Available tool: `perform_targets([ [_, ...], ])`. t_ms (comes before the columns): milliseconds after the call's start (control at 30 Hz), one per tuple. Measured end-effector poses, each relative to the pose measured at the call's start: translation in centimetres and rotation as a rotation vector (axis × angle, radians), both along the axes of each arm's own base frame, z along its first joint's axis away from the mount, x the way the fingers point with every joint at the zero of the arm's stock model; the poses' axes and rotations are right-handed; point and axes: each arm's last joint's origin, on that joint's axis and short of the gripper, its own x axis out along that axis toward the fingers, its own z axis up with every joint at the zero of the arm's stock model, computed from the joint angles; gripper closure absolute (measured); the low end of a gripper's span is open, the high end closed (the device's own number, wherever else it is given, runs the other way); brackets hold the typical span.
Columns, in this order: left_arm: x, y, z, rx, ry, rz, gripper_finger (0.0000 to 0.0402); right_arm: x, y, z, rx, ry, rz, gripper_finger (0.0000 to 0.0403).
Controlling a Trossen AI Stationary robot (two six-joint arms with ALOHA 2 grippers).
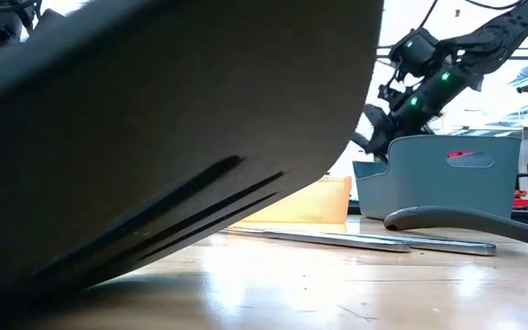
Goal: Pick & Place Kitchen Items
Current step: Put the right black spoon into the dark green bin
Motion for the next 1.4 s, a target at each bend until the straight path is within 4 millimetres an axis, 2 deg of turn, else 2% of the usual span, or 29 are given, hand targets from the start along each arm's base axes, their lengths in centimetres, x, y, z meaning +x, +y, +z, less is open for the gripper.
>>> perform_targets([
  [233, 0.0, 0.0, 0.0, 0.0, 0.0, 0.0, 0.0384, -1.6, 2.0, 4.0, -0.091, -0.173, 0.09, 0.027],
  [333, 0.0, 0.0, 0.0, 0.0, 0.0, 0.0, 0.0384, -2.2, 2.4, 4.6, -0.102, -0.185, 0.094, 0.0279],
  [433, 0.0, 0.0, 0.0, 0.0, -0.001, 0.0, 0.0384, -2.3, 2.4, 4.0, -0.068, -0.129, 0.087, 0.0296],
  [533, 0.0, 0.0, 0.0, -0.002, -0.002, 0.001, 0.0384, -2.1, 2.1, 2.5, -0.014, -0.02, 0.062, 0.031],
  [733, 0.0, 0.0, 0.0, -0.011, -0.005, 0.0, 0.0384, -1.0, 1.2, 0.5, 0.014, 0.071, 0.025, 0.0293],
  [933, 0.0, 0.0, 0.0, -0.011, -0.006, 0.001, 0.0384, -0.2, 0.2, -1.8, 0.054, 0.168, -0.016, 0.0306],
  [1033, 0.0, 0.0, 0.0, -0.009, -0.005, 0.0, 0.0384, 0.2, -0.3, -2.3, 0.054, 0.169, -0.025, 0.0305],
  [1267, 0.0, 0.0, 0.0, -0.007, -0.004, 0.0, 0.0384, 0.4, -0.2, -3.1, 0.112, 0.18, 0.024, 0.0262],
  [1400, 0.0, 0.0, 0.0, -0.007, -0.004, 0.0, 0.0384, 0.5, -0.2, -2.7, 0.109, 0.182, 0.021, 0.0224],
])
